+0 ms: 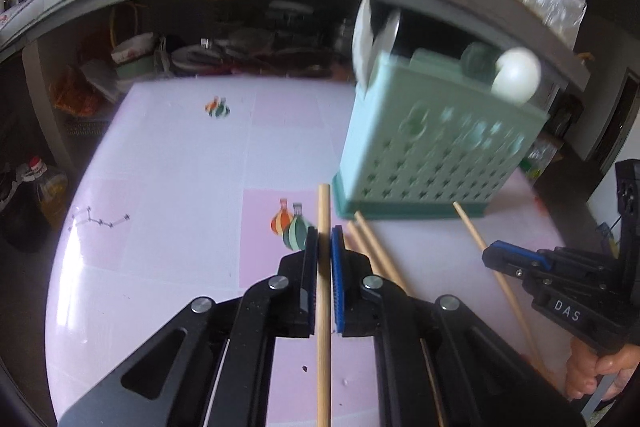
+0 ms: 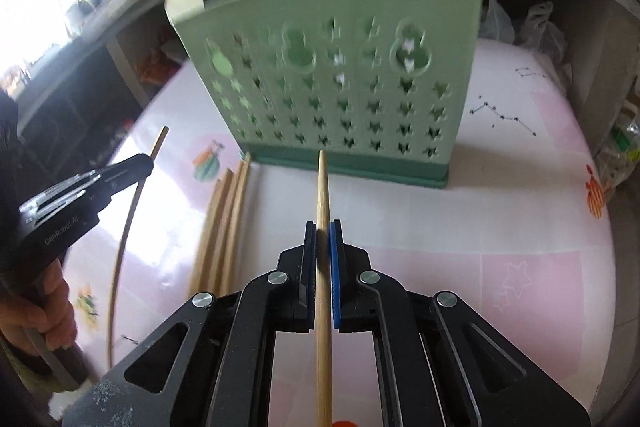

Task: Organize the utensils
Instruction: 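Lift the chopstick into the green holder and open the left gripper while the right gripper holds its chopstick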

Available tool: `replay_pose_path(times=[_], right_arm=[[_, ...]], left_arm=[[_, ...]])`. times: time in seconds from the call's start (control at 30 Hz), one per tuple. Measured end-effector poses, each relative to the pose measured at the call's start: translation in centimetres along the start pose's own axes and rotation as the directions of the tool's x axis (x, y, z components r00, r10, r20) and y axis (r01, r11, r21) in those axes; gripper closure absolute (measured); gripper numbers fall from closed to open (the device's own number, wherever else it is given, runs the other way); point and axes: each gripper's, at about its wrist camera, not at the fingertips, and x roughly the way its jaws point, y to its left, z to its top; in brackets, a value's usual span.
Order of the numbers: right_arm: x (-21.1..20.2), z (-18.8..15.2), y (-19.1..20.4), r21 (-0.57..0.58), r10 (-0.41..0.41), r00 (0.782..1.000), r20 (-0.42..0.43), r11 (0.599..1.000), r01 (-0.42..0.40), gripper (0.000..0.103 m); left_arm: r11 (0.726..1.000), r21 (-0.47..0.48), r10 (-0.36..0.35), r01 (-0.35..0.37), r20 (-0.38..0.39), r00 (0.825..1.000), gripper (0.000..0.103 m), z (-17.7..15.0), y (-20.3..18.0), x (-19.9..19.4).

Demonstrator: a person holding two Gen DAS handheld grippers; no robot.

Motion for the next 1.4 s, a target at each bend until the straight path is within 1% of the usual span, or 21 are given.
replay_pose_path(times=[0.07,0.13,0.2,0.33,0.47,0.63,0.8,0.93,1.03,1.1,1.13,1.2,1.3,1.4], right_arm=[[-1.7,0.4,-0.1,0.025,0.029,0.998,0.049,0.999,-0.030,0.099],[-3.4,0.9,-0.3,0.048,0.051,0.994,0.094,0.997,-0.056,0.098],[-5.3,1.2,-0.6,0.065,0.069,0.988,0.138,0.995,-0.078,0.099],[-8.1,1.9,-0.4,0.071,0.093,0.974,0.208,0.991,-0.110,0.099],[-9.9,2.3,-0.1,0.057,0.095,0.961,0.258,0.992,-0.113,0.099],[-10.6,2.3,0.2,0.053,0.102,0.952,0.287,0.991,-0.122,0.099],[-10.7,2.4,0.1,0.047,0.102,0.948,0.301,0.992,-0.121,0.099],[-10.6,2.4,-0.2,0.050,0.107,0.948,0.299,0.991,-0.127,0.099],[-10.5,2.3,-0.4,0.053,0.110,0.948,0.297,0.990,-0.131,0.099],[-10.5,2.2,-0.6,0.057,0.111,0.948,0.297,0.989,-0.134,0.099],[-10.5,2.2,-0.7,0.059,0.112,0.948,0.297,0.989,-0.135,0.099],[-10.4,2.0,-0.8,0.064,0.112,0.949,0.293,0.989,-0.136,0.099],[-10.4,1.7,-1.2,0.073,0.116,0.950,0.291,0.987,-0.143,0.099],[-10.5,1.6,-1.5,0.078,0.119,0.949,0.292,0.986,-0.148,0.099]], left_arm=[[1.000,-0.009,-0.022,0.022,0.057,0.998,0.097,0.3,-0.1,-2.0],[0.998,-0.021,-0.052,0.055,0.130,0.990,0.097,0.8,0.0,-4.4],[0.996,-0.031,-0.078,0.085,0.180,0.981,0.097,1.3,0.2,-6.1],[0.989,-0.054,-0.117,0.137,0.274,0.955,0.097,2.3,0.3,-9.4],[0.985,-0.059,-0.135,0.165,0.342,0.930,0.097,3.7,0.9,-11.2],[0.977,-0.055,-0.168,0.206,0.398,0.902,0.097,5.8,0.8,-12.5],[0.967,-0.027,-0.213,0.252,0.453,0.866,0.097,8.9,-0.1,-13.9],[0.958,0.011,-0.251,0.285,0.509,0.824,0.098,11.6,-1.2,-15.0],[0.950,0.027,-0.276,0.312,0.540,0.795,0.098,13.5,-2.1,-15.2],[0.947,0.035,-0.284,0.318,0.552,0.784,0.098,14.8,-2.6,-14.9],[0.947,0.036,-0.284,0.319,0.558,0.780,0.098,15.5,-2.9,-14.5],[0.947,0.039,-0.284,0.318,0.560,0.778,0.098,16.5,-3.6,-13.7],[0.958,0.043,-0.260,0.284,0.552,0.792,0.098,17.1,-4.7,-11.6],[0.968,0.044,-0.232,0.246,0.525,0.819,0.098,17.4,-5.8,-8.8]])
